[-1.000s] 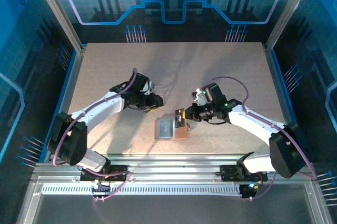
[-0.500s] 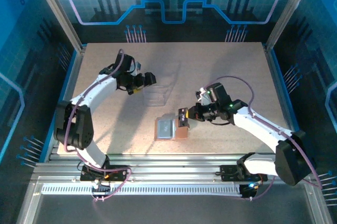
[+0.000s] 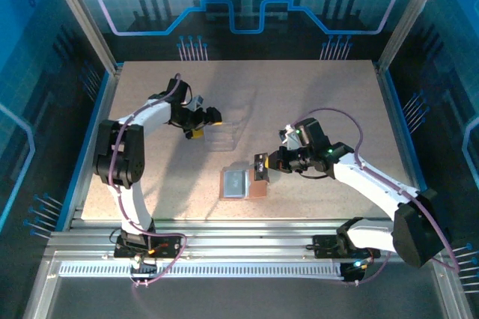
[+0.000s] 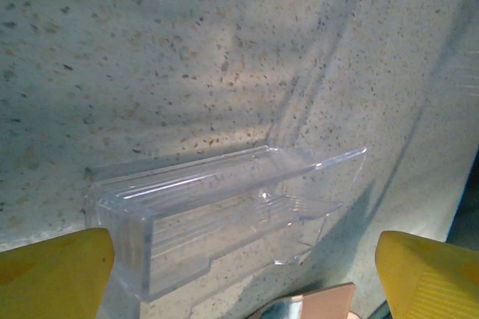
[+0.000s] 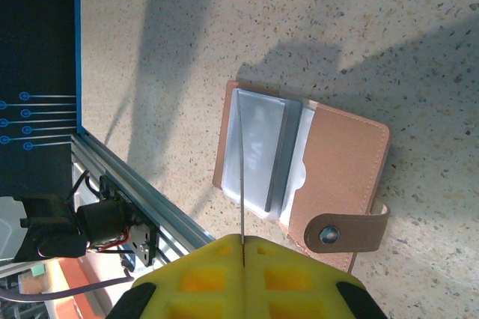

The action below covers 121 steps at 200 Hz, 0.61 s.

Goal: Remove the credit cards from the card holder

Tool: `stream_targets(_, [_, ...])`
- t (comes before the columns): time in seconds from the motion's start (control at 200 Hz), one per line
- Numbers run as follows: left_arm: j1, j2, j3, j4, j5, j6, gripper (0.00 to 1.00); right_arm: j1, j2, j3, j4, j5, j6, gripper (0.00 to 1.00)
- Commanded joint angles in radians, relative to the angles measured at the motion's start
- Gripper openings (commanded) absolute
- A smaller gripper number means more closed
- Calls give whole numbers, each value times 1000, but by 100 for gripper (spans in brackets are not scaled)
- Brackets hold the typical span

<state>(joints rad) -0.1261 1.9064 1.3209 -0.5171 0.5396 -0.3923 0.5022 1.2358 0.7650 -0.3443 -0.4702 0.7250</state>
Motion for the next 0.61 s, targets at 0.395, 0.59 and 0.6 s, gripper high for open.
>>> stream_targets(0.395, [-94, 45, 40, 40, 92, -53, 90, -17, -30, -27, -9, 16, 7, 0])
stream_targets(0.59, [-133, 40, 5, 69, 69, -98, 89, -22, -31, -28, -10, 12, 5, 0])
stream_targets(0.6, [-134, 40, 2, 71, 69, -99, 89, -22, -31, -28, -10, 12, 4, 0])
